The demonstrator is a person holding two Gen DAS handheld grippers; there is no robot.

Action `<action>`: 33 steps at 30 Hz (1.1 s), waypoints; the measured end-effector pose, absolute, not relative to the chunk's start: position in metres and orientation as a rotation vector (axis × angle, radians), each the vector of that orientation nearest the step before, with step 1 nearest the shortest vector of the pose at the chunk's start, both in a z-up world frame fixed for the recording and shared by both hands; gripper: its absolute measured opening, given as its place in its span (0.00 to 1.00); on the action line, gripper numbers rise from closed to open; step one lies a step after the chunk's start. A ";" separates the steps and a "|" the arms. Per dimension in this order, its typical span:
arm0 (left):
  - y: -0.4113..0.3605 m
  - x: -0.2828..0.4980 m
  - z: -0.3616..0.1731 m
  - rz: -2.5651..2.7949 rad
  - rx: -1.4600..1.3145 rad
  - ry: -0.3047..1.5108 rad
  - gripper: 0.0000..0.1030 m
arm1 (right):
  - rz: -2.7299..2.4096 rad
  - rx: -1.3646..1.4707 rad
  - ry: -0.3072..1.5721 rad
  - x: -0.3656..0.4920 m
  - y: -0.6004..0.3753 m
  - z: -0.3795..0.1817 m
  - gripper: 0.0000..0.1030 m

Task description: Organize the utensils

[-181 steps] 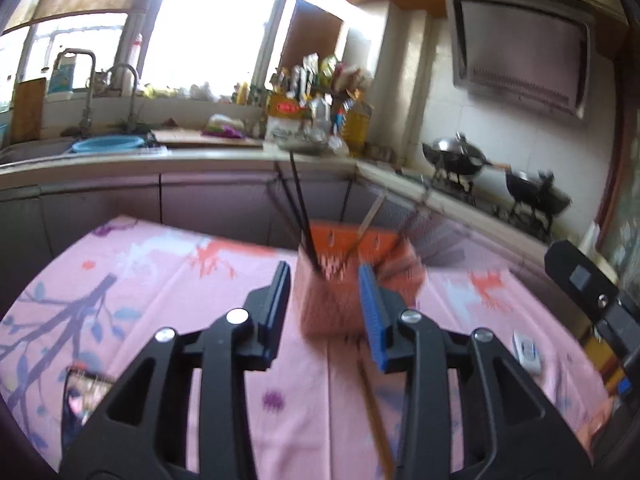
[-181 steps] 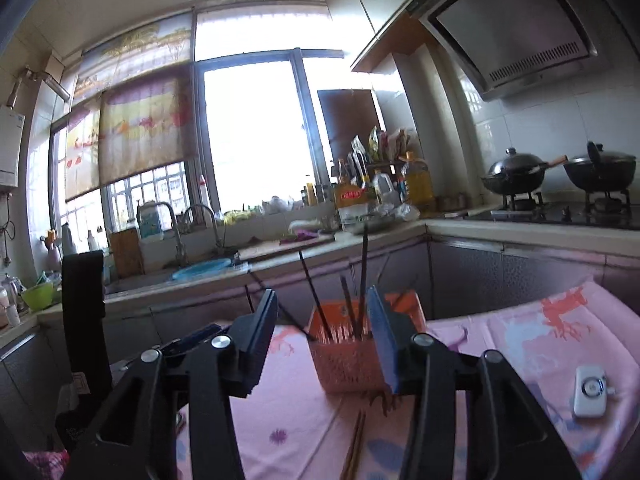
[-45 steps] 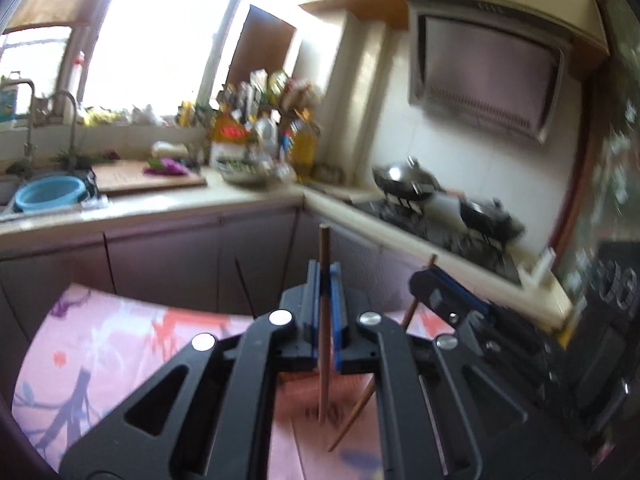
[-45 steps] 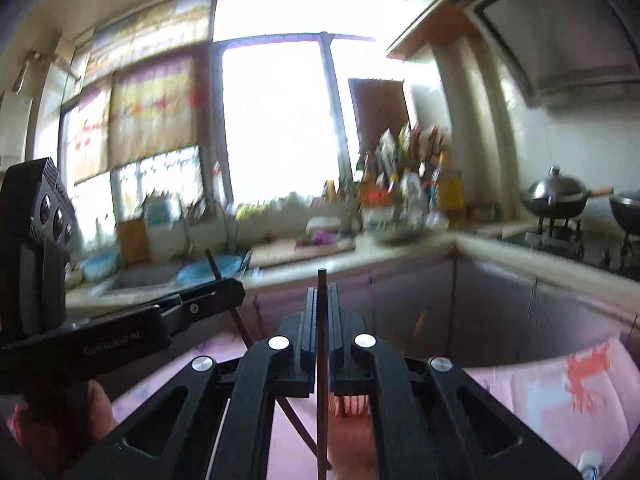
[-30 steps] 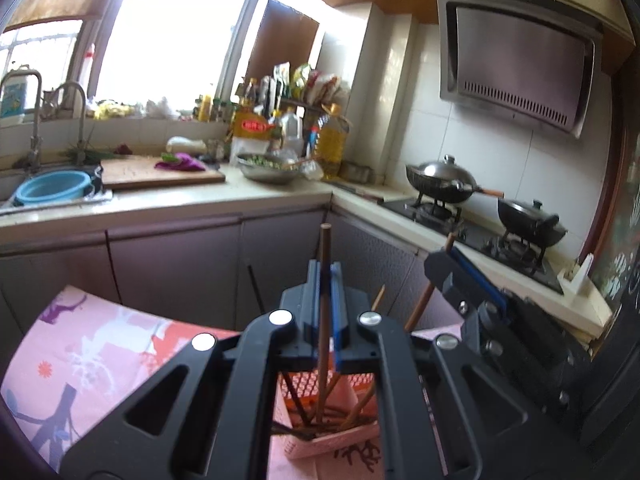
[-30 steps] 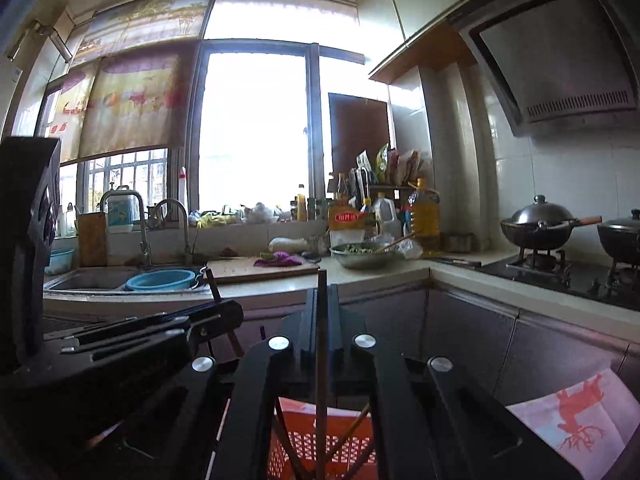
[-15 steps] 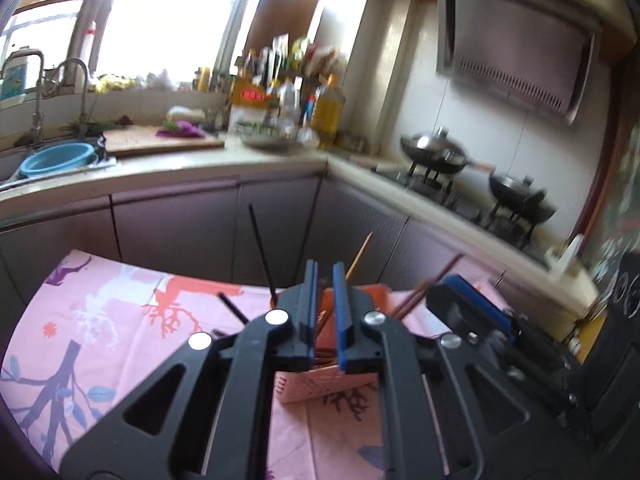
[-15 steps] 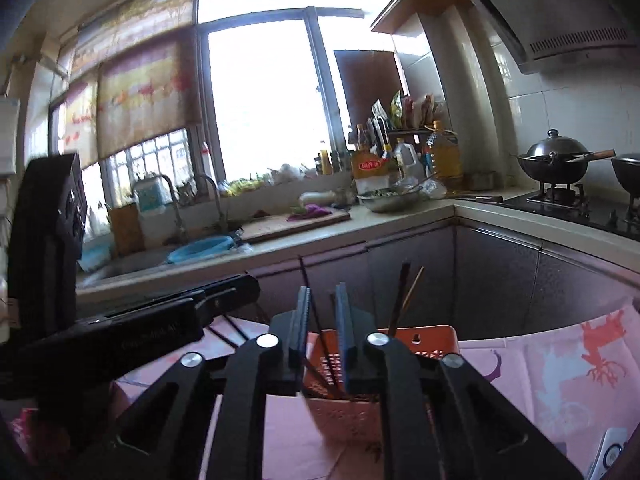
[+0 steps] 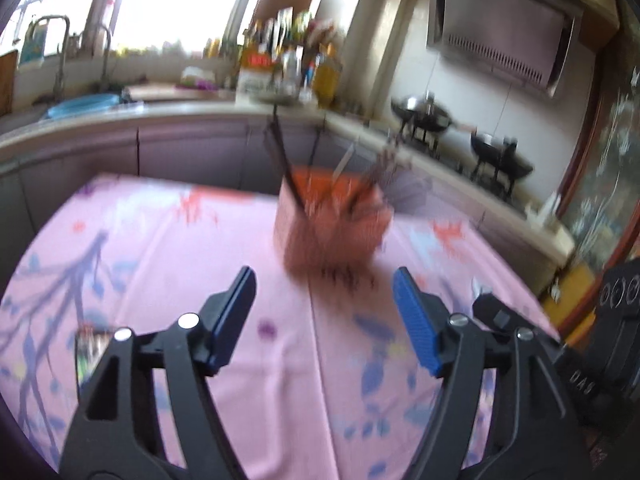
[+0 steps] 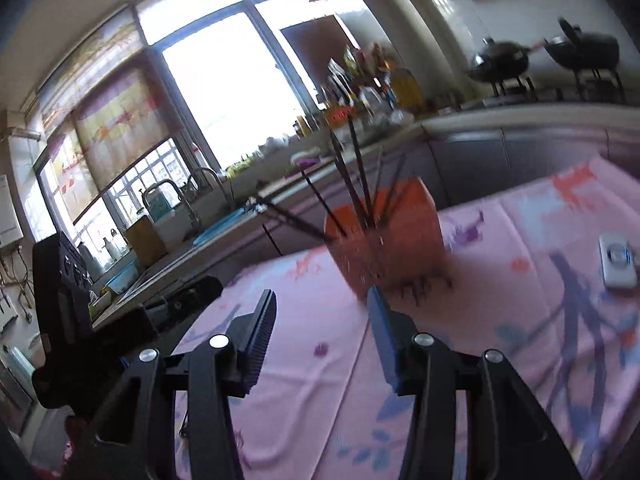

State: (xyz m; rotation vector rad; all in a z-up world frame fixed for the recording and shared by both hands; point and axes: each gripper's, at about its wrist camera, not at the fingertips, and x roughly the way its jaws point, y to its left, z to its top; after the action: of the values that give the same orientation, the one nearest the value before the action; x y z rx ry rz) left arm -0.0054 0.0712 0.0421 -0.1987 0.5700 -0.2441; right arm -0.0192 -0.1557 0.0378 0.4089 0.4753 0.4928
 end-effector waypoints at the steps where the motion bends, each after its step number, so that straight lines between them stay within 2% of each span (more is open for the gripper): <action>1: 0.069 -0.008 0.036 -0.232 -0.185 0.595 0.67 | 0.498 0.416 0.512 -0.022 -0.154 0.033 0.11; 5: 0.059 -0.018 0.015 -0.145 -0.101 0.669 0.71 | 0.478 0.414 0.563 -0.032 -0.154 0.028 0.11; 9: 0.060 -0.025 0.011 -0.091 -0.080 0.667 0.87 | 0.463 0.428 0.583 -0.037 -0.154 0.027 0.11; 13: 0.066 -0.034 0.018 -0.022 -0.083 0.631 0.93 | 0.458 0.422 0.585 -0.044 -0.152 0.025 0.11; 18: 0.071 -0.039 0.023 0.033 -0.097 0.610 0.93 | 0.456 0.415 0.567 -0.048 -0.151 0.029 0.12; 23: 0.072 -0.038 0.022 0.089 -0.093 0.629 0.93 | 0.421 0.394 0.538 -0.054 -0.149 0.031 0.24; 33: 0.067 -0.039 0.020 0.125 -0.044 0.650 0.93 | 0.404 0.360 0.528 -0.055 -0.144 0.036 0.35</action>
State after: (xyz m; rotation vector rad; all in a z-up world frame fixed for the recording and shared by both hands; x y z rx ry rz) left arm -0.0391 0.0672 0.0197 -0.0436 0.6504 0.1251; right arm -0.0545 -0.1437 0.0357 0.3603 0.5278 0.4040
